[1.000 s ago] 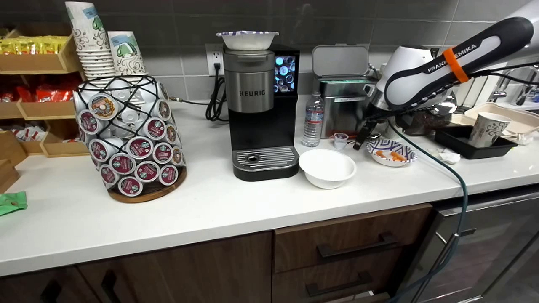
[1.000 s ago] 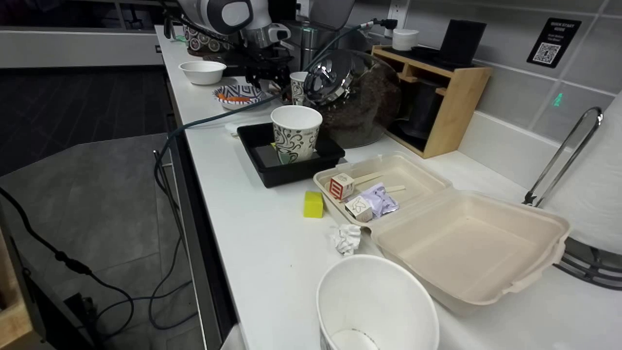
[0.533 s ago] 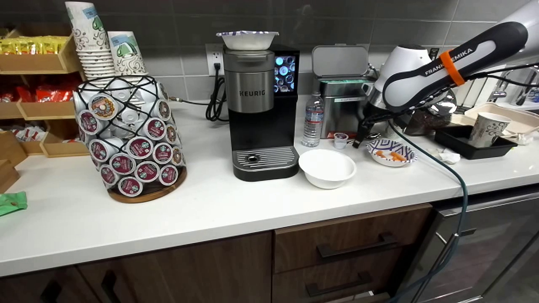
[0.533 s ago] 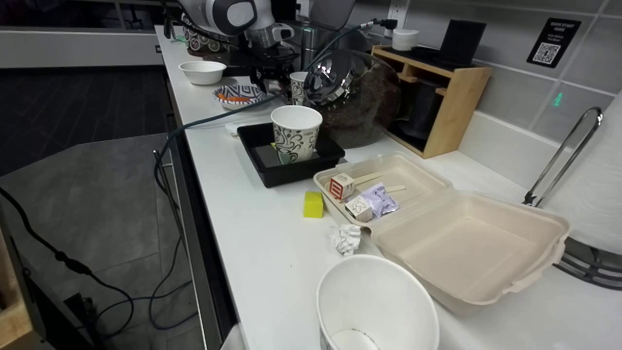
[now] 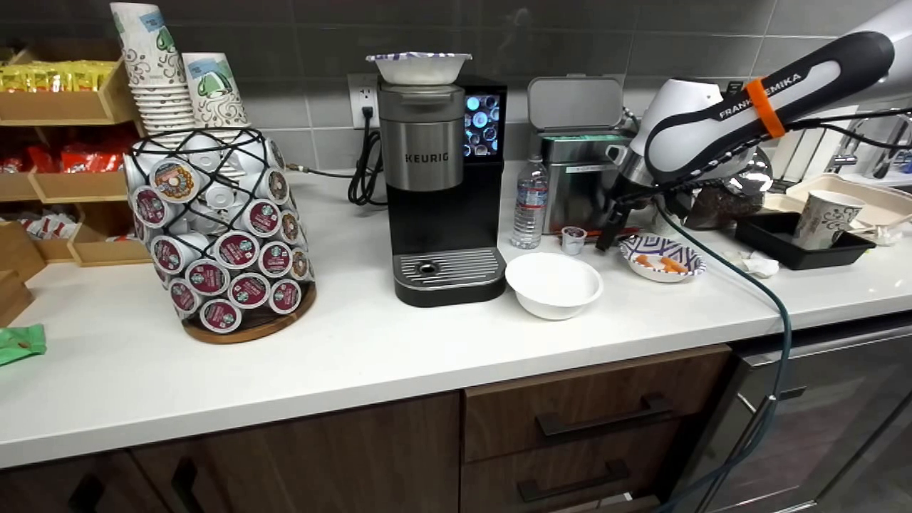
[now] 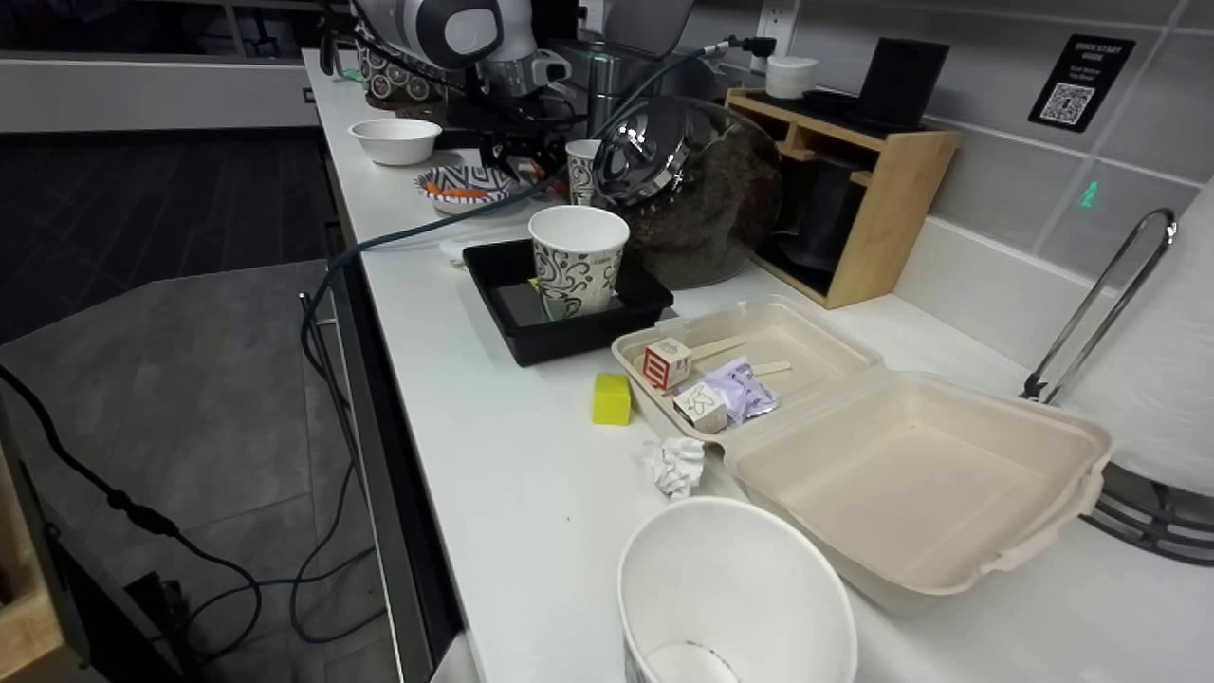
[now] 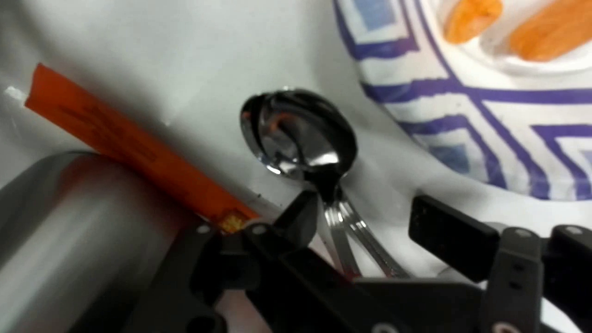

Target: Put the silver spoon in the white bowl.

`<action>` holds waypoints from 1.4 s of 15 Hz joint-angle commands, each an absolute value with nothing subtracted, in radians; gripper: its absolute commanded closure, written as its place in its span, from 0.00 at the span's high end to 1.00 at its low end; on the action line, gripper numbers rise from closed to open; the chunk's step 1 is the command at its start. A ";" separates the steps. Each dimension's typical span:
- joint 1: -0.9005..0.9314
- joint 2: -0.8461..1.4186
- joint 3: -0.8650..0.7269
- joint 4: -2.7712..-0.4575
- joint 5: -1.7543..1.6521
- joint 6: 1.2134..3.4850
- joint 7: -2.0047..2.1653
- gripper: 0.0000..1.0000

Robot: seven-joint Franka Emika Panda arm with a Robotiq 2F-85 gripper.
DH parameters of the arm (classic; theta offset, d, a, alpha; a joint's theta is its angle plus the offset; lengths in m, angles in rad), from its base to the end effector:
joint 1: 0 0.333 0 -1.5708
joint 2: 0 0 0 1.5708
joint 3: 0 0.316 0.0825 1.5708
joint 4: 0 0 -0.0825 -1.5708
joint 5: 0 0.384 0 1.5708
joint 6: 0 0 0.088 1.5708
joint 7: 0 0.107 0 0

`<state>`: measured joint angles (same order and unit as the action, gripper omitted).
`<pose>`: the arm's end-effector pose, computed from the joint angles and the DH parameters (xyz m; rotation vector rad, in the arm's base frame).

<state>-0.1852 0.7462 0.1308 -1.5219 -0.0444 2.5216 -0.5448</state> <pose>0.7326 -0.0573 0.2477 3.0013 0.7300 0.4103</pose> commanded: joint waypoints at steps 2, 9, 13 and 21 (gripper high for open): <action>-0.202 0.766 0.153 -1.499 -0.022 2.464 -0.585 0.20; -0.191 0.758 0.137 -1.488 -0.044 2.460 -0.594 0.28; -0.202 0.743 0.144 -1.484 -0.034 2.420 -0.633 0.00; -0.218 0.661 0.154 -1.529 -0.042 2.372 -0.852 0.02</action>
<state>-0.2056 0.7109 0.1421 -1.4927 -0.0435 2.4085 -0.7540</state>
